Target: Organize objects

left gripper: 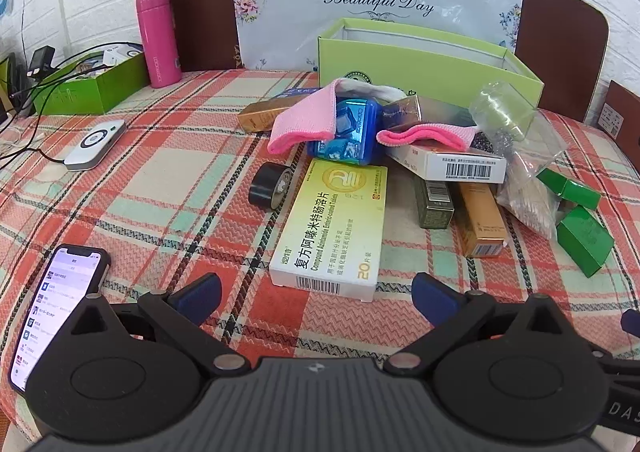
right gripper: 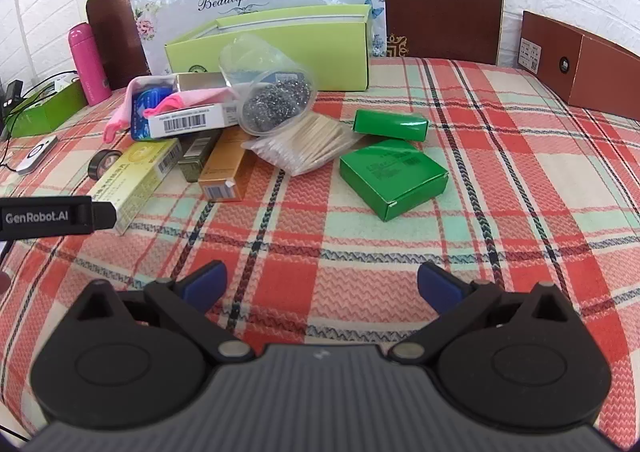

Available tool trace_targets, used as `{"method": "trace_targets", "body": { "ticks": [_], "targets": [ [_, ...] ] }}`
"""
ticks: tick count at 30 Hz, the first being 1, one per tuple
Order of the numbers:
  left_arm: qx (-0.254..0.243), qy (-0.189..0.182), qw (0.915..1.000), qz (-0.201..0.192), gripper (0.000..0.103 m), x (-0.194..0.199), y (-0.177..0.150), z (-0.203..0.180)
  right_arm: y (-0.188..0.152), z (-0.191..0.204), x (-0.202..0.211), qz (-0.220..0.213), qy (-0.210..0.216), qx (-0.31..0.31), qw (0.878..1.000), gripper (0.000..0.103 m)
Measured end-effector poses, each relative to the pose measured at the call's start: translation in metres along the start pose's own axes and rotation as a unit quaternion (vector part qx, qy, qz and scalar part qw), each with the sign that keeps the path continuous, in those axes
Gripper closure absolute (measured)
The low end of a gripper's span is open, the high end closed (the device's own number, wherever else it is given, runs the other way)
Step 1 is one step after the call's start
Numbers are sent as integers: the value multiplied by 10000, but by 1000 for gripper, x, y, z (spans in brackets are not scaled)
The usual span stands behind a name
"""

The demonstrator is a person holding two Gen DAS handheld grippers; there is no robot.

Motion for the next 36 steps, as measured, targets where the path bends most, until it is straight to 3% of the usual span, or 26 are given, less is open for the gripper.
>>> {"method": "trace_targets", "body": {
  "ticks": [11, 20, 28, 30, 31, 32, 34, 36],
  "targets": [
    [-87, -48, 9999, 59, 0, -11, 3, -2, 5, -6, -13, 70, 9, -66, 10000, 0],
    [-197, -533, 9983, -95, 0, -20, 14, -3, 20, -29, -11, -356, -4, 87, 9993, 0],
    [-223, -625, 9973, 310, 0, -52, 28, -8, 41, -44, -39, -405, 92, 598, 9973, 0],
    [-233, -627, 9969, 424, 1, -59, 25, -8, 46, -45, -51, -354, 221, 647, 9970, 3],
    [-303, -602, 9971, 368, 3, -60, 23, -8, 47, -45, -56, -356, 226, 674, 9968, 10],
    [-387, -579, 9972, 265, 17, -57, 22, -8, 47, -46, -60, -327, 201, 697, 9968, 22],
    [-451, -698, 9964, 194, 34, -48, 20, -5, 44, -45, -60, -261, 218, 700, 9970, 37],
    [-408, -807, 9955, 290, 34, -44, 19, -3, 39, -41, -53, -145, 365, 634, 9972, 38]
  ]
}}
Point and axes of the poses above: each gripper's, at about its wrist camera, not at the fingertips, and x roughly against the way its jaws point, z to its left, y to its top, the point moved 5 cm from there along -x, roughly the way its jaws point, and after that the axes turned 3 degrees about z, right-handed, at the moved point
